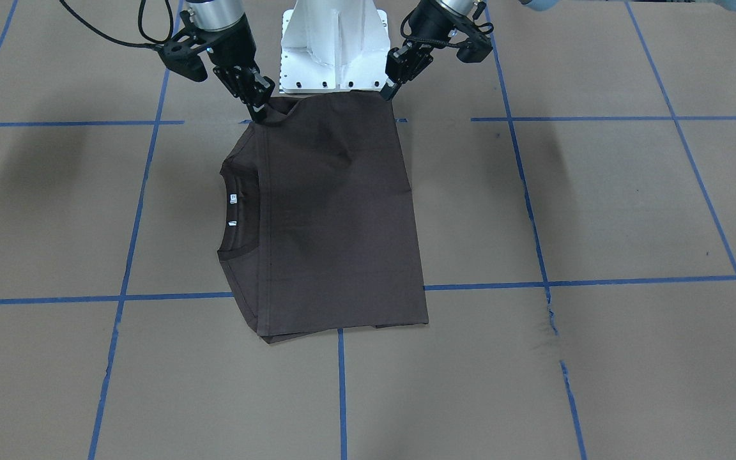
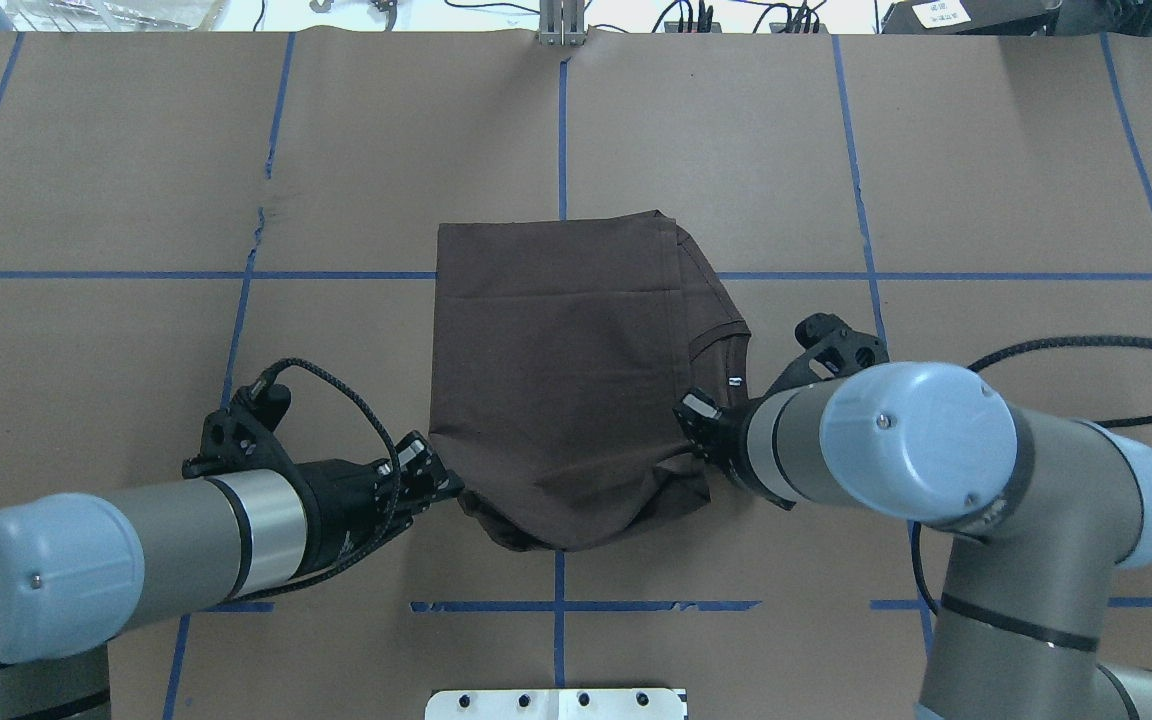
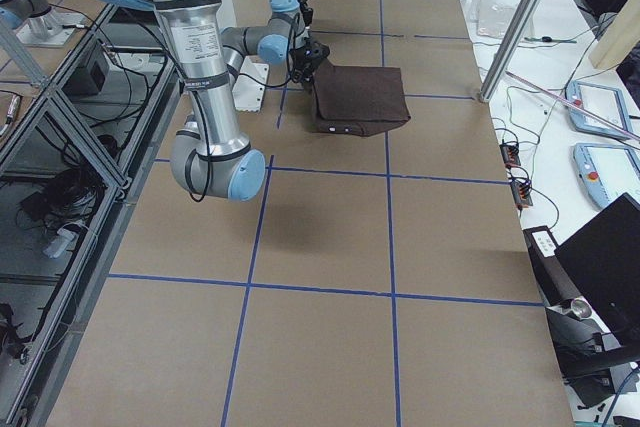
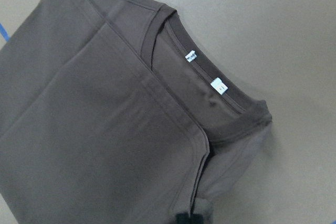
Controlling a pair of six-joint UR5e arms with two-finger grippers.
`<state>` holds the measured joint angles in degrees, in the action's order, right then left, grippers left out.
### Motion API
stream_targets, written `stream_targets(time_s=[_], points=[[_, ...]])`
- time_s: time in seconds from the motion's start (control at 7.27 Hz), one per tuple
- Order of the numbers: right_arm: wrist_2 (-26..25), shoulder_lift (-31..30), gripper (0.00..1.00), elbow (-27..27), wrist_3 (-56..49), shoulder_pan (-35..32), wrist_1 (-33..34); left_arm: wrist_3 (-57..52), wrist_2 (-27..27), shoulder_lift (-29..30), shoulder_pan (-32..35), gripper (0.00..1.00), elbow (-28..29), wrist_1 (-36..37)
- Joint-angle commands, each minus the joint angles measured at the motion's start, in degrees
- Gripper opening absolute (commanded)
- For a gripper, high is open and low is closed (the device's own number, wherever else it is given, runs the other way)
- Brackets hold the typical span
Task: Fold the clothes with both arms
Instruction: 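Lift the near edge with both grippers and fold it over toward the far edge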
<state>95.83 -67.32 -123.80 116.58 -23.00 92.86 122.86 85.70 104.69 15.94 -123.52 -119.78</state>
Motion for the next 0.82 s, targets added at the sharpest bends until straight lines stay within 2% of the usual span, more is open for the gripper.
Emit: stream_targets(time_s=[0.0,0.14,0.41,0.55,0.69], points=[[2.69,6.56,0.0,7.75,-0.83,-6.68,-0.04,-4.11,0.34,4.01,6.53,0.0,4.04,0.25],[2.87,8.24,0.0,10.83,-1.43,-9.06,-0.3,-4.3,0.34,7.51,8.65,0.0,9.12,0.07],[3.14,11.76,0.0,17.95,-3.01,-10.49,-0.39,-8.84,0.26,10.61,12.34,0.0,17.13,-0.89],[3.14,13.77,0.0,24.42,-4.41,-12.14,-5.27,-11.57,0.08,13.32,14.1,0.0,23.87,-2.46],[3.14,17.62,0.02,35.62,-4.69,-13.98,-13.32,-14.55,0.08,16.48,16.73,0.07,32.9,-7.61]])
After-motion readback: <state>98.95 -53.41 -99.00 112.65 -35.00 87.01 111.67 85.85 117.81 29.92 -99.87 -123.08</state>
